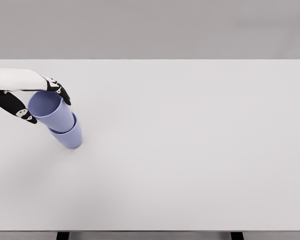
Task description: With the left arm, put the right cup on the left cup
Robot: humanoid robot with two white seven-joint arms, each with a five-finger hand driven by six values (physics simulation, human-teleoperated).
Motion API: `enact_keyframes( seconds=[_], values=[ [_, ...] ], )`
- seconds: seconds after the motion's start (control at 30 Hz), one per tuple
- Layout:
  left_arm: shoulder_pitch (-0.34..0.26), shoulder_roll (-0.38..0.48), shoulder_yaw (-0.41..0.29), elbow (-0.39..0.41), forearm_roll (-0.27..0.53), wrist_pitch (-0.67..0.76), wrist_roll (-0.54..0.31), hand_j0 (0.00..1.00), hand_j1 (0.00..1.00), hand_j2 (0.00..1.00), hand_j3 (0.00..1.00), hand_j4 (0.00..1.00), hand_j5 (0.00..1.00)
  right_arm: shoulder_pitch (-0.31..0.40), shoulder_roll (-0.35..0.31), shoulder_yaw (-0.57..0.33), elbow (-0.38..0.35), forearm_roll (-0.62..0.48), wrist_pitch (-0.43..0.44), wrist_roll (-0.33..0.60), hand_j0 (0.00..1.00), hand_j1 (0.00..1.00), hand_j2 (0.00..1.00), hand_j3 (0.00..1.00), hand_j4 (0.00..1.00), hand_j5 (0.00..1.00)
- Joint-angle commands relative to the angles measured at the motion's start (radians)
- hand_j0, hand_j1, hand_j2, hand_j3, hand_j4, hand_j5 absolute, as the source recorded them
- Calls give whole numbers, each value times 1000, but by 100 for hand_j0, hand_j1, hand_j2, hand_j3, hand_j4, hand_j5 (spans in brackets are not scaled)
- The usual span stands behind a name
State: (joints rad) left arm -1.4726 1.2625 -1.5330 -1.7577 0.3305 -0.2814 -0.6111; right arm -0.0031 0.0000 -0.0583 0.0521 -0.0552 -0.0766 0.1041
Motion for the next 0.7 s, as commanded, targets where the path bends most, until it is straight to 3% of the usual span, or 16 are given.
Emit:
enact_keyframes(
  seconds=[0.0,0.67],
  values=[
    [-2,0,2,0,2,1,0,78,78,78,78,78,78,0,0,0,0,0,0,0,100,100,100,100,100,100],
    [-2,0,2,0,-5,-1,0,84,84,84,84,84,84,0,0,0,0,0,0,0,100,100,100,100,100,100]
  ],
)
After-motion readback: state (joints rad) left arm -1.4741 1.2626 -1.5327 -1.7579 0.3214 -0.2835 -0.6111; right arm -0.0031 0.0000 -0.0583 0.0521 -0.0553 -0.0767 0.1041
